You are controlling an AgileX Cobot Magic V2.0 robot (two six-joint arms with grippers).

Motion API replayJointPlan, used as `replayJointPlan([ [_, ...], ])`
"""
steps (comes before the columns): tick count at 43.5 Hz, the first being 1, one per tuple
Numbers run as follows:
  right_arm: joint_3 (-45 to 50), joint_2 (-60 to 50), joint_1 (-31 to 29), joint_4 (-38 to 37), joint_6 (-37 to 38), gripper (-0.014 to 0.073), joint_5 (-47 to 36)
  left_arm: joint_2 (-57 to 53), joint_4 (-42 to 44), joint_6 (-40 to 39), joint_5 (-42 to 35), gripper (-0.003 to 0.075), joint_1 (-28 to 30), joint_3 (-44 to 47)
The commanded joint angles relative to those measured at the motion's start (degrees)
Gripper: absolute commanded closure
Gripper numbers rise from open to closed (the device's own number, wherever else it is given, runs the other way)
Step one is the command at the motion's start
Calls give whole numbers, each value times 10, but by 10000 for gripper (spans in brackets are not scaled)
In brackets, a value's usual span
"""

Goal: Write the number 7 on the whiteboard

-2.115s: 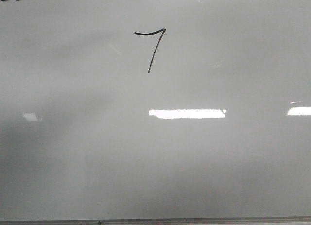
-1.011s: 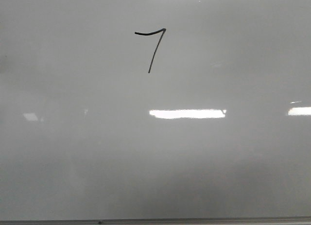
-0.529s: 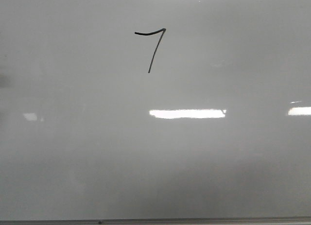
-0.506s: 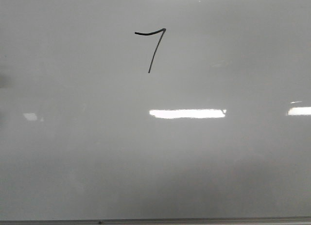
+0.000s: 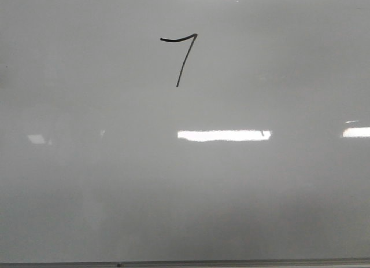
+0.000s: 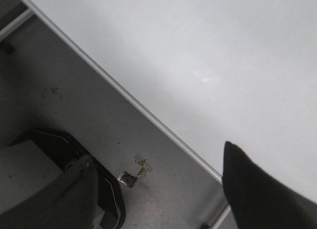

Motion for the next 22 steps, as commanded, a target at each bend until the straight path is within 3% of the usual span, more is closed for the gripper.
replayJointPlan([
  [1, -17, -29, -5, -23, 70, 79, -27, -55, 8, -5, 46, 313, 2, -44],
  [10, -11, -90, -5, -27, 103, 127, -28, -157, -7, -1, 117, 313, -36, -70],
  [22, 50, -170, -5, -52, 104, 127, -28, -302, -10, 27, 227, 313, -210, -69],
])
